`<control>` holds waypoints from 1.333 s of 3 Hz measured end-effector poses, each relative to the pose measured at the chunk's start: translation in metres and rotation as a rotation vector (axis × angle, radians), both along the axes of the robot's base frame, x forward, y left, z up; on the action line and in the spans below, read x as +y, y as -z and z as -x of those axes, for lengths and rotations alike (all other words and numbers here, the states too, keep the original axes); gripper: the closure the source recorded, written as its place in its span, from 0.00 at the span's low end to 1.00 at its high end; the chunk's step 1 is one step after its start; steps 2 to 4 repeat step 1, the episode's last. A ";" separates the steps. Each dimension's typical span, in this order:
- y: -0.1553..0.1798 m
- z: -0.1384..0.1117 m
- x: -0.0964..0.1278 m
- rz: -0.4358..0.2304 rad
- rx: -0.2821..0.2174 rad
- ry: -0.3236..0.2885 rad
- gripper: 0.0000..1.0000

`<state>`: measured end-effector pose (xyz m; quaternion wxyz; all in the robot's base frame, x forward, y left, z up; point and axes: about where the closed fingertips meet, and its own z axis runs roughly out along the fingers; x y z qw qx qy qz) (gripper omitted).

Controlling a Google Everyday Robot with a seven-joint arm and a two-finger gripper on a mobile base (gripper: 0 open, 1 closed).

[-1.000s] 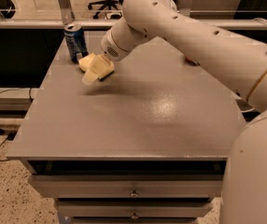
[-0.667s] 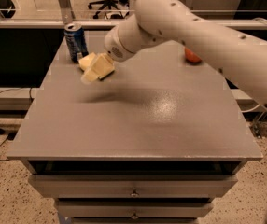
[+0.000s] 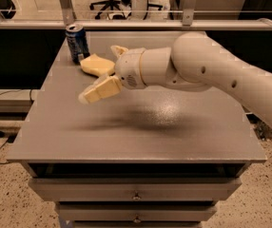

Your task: Move sponge near pepsi can

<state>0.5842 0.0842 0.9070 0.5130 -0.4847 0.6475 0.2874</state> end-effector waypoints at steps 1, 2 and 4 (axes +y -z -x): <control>-0.029 0.018 -0.003 -0.065 -0.043 -0.011 0.00; -0.029 0.018 -0.003 -0.065 -0.043 -0.011 0.00; -0.029 0.018 -0.003 -0.065 -0.043 -0.011 0.00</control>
Offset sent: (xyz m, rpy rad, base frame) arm 0.0000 0.0000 0.0000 0.0000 0.0000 0.0000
